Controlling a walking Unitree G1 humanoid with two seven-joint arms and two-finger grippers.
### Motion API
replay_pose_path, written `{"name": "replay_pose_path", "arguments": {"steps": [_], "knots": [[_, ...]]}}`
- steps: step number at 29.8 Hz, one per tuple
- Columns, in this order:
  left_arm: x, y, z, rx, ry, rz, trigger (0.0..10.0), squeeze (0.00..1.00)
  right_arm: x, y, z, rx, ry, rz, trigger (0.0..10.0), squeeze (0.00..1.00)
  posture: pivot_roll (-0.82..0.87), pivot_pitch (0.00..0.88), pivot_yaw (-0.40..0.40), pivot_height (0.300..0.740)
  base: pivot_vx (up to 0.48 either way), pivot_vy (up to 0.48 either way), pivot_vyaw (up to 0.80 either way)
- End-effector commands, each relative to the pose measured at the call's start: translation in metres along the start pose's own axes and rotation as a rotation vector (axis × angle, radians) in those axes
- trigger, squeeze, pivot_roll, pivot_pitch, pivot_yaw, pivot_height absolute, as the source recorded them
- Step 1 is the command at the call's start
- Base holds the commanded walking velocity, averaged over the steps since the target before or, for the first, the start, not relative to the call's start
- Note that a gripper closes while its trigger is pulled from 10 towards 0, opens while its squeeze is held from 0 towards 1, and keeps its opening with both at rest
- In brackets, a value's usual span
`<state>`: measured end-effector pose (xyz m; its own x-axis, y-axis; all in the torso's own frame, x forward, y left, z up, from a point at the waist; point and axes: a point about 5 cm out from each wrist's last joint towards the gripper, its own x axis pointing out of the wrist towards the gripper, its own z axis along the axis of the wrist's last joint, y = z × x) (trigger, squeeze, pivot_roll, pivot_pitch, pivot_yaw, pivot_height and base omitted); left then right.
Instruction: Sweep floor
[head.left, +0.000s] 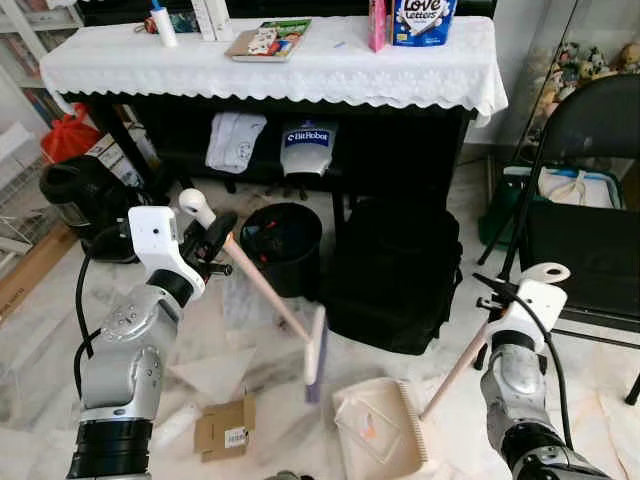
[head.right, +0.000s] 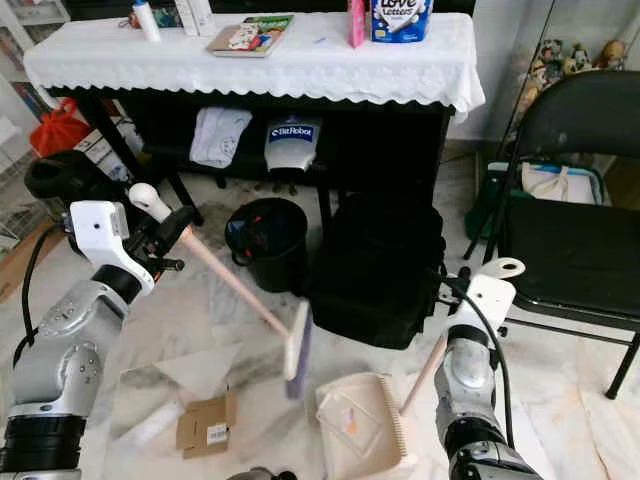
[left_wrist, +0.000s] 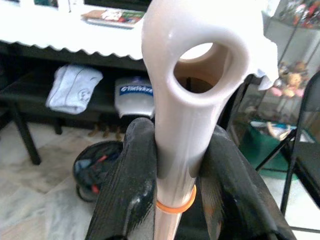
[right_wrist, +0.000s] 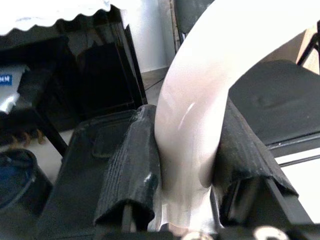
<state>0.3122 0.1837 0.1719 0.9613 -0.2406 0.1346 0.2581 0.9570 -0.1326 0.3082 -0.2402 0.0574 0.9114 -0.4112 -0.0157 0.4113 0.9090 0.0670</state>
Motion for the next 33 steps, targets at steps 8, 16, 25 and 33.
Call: {"name": "replay_pose_path", "arguments": {"steps": [8,16,25,33], "knots": [[0.002,0.007,-0.007,0.048,-0.037,0.031,10.0,0.0,0.002,-0.008,0.003,-0.01,-0.022,-0.055,10.0,0.0,0.08,0.0,0.097,0.74,0.0,0.0,0.0],[0.001,0.018,-0.011,0.077,-0.04,0.056,10.0,0.0,-0.005,-0.022,-0.001,-0.016,-0.04,-0.094,10.0,0.0,0.08,0.0,0.103,0.74,0.0,0.0,0.0],[0.004,0.024,-0.016,0.121,-0.041,0.072,10.0,0.0,-0.018,-0.019,0.005,0.024,-0.152,-0.08,10.0,0.0,0.02,0.0,0.116,0.74,0.0,0.0,0.0],[0.001,0.025,-0.031,0.141,-0.019,0.101,10.0,0.0,-0.026,-0.019,0.019,-0.011,-0.257,-0.077,10.0,0.0,-0.01,0.0,0.115,0.74,0.0,0.0,0.0]]}}
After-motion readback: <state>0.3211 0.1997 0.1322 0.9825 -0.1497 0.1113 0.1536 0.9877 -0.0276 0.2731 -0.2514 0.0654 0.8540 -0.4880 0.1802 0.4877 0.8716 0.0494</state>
